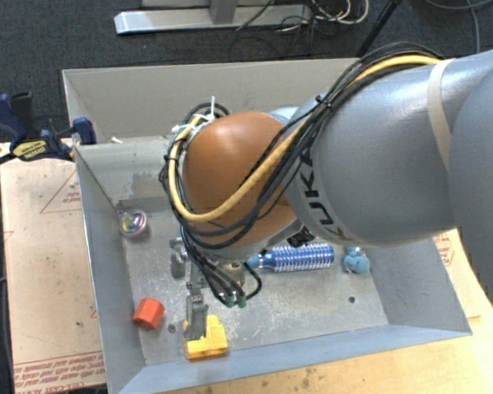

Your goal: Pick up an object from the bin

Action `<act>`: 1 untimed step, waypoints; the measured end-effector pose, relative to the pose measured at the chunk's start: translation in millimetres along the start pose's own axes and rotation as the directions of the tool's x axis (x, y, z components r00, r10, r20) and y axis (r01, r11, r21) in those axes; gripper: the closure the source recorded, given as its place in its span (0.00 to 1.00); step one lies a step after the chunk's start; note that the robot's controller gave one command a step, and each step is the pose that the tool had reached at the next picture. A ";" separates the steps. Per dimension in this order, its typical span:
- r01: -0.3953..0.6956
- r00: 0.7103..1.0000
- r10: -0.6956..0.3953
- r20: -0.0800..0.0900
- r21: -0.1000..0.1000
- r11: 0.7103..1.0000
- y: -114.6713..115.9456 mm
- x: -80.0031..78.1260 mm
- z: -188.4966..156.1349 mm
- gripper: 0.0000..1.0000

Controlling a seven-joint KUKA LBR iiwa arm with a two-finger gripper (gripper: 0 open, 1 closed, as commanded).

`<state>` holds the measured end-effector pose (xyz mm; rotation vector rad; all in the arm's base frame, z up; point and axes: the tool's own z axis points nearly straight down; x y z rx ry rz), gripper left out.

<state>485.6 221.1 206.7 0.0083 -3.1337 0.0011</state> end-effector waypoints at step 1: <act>0.169 0.986 -0.169 0.000 0.003 0.986 -98.3 -12.4 127.7 0.00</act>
Offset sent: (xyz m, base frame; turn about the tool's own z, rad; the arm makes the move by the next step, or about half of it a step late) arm 0.0132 -0.0949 -0.1235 -0.1748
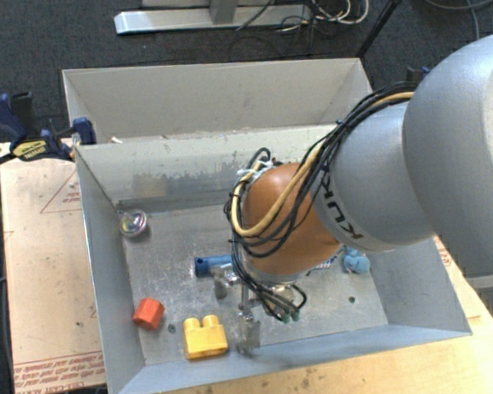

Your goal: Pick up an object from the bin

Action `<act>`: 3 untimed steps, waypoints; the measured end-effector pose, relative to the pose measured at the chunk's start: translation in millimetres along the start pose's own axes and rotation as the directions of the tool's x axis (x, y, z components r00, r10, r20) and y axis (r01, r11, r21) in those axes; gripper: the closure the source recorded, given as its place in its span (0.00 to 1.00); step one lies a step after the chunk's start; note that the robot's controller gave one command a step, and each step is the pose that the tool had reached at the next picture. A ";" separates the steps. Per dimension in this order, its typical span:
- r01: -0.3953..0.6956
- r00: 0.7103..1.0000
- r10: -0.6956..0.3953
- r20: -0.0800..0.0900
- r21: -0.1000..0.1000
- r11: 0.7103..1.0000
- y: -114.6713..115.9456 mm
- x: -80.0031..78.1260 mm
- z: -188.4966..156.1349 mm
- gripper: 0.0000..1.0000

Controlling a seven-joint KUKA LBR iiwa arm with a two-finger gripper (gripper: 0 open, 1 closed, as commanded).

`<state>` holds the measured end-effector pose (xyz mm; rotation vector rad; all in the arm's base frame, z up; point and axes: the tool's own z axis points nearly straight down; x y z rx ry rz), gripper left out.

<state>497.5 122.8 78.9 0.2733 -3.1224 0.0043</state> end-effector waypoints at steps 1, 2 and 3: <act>0.160 0.987 -0.160 0.010 -0.004 0.987 60.2 -17.9 9.2 0.00; 0.414 0.910 -0.414 0.026 0.006 0.910 110.7 -10.1 5.5 0.00; 0.412 0.911 -0.412 0.016 0.002 0.911 110.1 -7.2 7.6 1.00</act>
Offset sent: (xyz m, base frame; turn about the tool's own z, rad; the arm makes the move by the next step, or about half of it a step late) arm 0.0072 0.0595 -0.0089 -0.1587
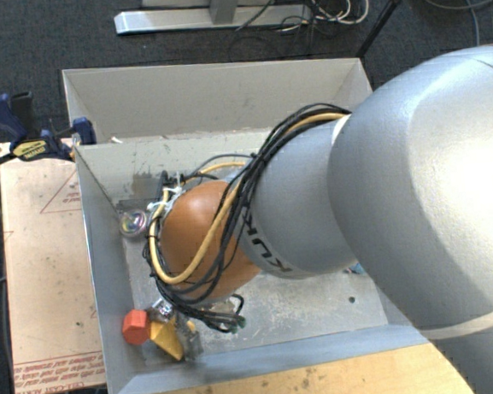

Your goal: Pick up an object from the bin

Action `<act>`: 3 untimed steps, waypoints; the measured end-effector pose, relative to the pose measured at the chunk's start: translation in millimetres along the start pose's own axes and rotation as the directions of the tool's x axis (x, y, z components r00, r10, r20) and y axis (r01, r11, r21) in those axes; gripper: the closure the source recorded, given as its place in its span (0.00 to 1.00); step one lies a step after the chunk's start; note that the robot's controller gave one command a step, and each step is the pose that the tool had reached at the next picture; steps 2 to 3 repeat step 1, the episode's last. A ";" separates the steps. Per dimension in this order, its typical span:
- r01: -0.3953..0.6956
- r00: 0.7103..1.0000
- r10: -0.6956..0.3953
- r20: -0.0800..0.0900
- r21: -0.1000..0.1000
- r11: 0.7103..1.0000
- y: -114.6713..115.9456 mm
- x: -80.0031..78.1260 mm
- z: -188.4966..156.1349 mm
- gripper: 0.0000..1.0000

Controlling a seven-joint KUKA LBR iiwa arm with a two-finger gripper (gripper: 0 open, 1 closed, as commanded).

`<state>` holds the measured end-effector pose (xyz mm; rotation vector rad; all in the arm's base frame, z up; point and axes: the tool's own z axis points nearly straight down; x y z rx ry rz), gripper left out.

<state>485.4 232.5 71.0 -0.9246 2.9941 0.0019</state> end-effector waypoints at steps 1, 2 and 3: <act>-0.029 1.000 0.029 0.004 0.000 1.000 -13.1 -23.1 -155.6 1.00; -0.029 1.000 0.029 0.004 0.000 1.000 -13.1 -23.1 -155.6 1.00; -0.029 1.000 0.029 0.004 0.000 1.000 -13.1 -23.1 -155.6 1.00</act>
Offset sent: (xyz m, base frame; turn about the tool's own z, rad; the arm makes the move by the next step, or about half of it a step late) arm 0.0228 0.0004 0.1510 0.0260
